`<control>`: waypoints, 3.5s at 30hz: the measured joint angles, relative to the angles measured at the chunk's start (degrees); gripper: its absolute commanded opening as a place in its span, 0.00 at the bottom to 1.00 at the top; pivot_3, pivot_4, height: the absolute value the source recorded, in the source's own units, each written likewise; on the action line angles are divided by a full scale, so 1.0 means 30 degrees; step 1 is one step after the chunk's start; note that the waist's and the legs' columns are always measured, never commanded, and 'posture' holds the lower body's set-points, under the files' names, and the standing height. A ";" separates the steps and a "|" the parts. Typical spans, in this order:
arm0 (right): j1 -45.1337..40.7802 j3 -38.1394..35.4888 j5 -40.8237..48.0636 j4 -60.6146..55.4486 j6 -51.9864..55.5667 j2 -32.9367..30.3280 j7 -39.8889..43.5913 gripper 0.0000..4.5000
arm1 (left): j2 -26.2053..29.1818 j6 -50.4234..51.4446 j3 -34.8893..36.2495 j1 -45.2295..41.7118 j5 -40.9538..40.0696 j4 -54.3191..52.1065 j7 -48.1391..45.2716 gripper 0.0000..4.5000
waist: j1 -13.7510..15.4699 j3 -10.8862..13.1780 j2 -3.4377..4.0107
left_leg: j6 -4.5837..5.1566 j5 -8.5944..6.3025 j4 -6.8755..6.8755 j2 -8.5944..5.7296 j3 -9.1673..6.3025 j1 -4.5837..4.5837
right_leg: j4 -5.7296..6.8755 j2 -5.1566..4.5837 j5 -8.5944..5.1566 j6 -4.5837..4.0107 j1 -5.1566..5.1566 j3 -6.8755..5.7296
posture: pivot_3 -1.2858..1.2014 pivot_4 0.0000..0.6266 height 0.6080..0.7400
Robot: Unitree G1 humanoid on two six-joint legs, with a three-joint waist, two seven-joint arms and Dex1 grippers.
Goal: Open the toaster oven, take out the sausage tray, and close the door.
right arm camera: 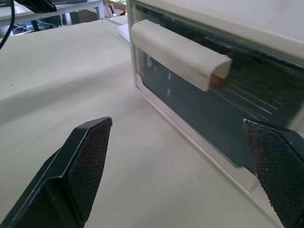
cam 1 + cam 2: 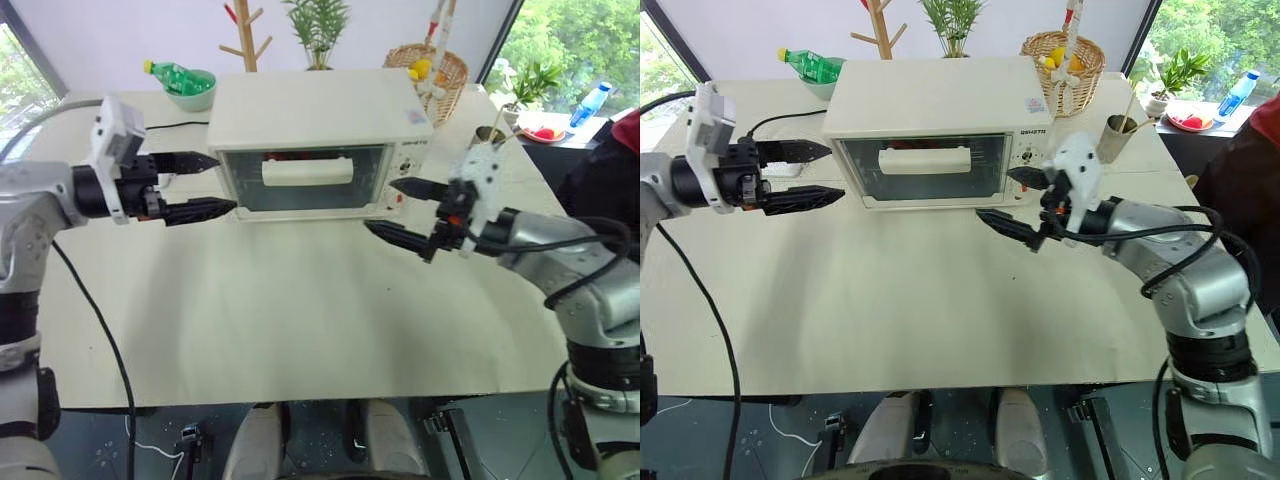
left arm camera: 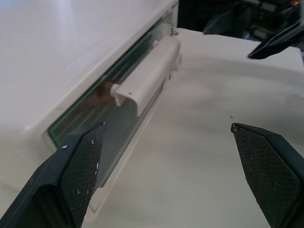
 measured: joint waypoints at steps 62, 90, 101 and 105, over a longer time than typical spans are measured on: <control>0.1993 0.2929 -0.3272 -0.0262 -0.1911 0.3572 0.0469 1.00 | -0.2227 -0.4703 -0.3313 -0.2903 0.4776 0.4910 -0.2124 0.01 | 0.0010 -0.0003 -0.0011 | 0.0009 -0.0004 0.0000 0.0071 0.0223 -0.0004 | 0.0090 0.0110 0.0024 -0.0017 -0.0180 0.0250 | 0.52 0.24 1.00; 0.7744 -0.4515 0.1012 -0.6792 0.1680 -0.3475 0.1471 1.00 | -0.3372 -0.4495 -0.3484 0.2119 0.5090 0.1485 -0.1455 0.01 | 0.0067 -0.0012 -0.0025 | 0.0025 -0.0014 0.0017 0.0098 0.0241 0.0011 | 0.0083 0.0111 0.0029 -0.0025 -0.0163 0.0281 | 0.52 0.24 1.00; 0.7837 -0.4689 0.1426 -0.6834 0.1689 -0.3682 0.0639 1.00 | -0.4841 -0.5890 -0.4375 0.4599 0.6447 0.1240 0.0396 0.01 | 0.0332 -0.0020 -0.0033 | 0.0025 -0.0014 0.0024 0.0096 0.0247 0.0013 | 0.0069 0.0108 0.0031 -0.0031 -0.0156 0.0284 | 0.52 0.24 1.00; 0.7828 -0.4656 0.1420 -0.6834 0.1670 -0.3681 0.0314 1.00 | -0.5343 -0.7018 -0.4466 0.4609 0.6850 0.1736 0.0830 0.01 | 0.0470 -0.0039 -0.0030 | 0.0025 -0.0014 0.0027 0.0096 0.0252 0.0018 | 0.0069 0.0109 0.0032 -0.0037 -0.0148 0.0284 | 0.52 0.24 1.00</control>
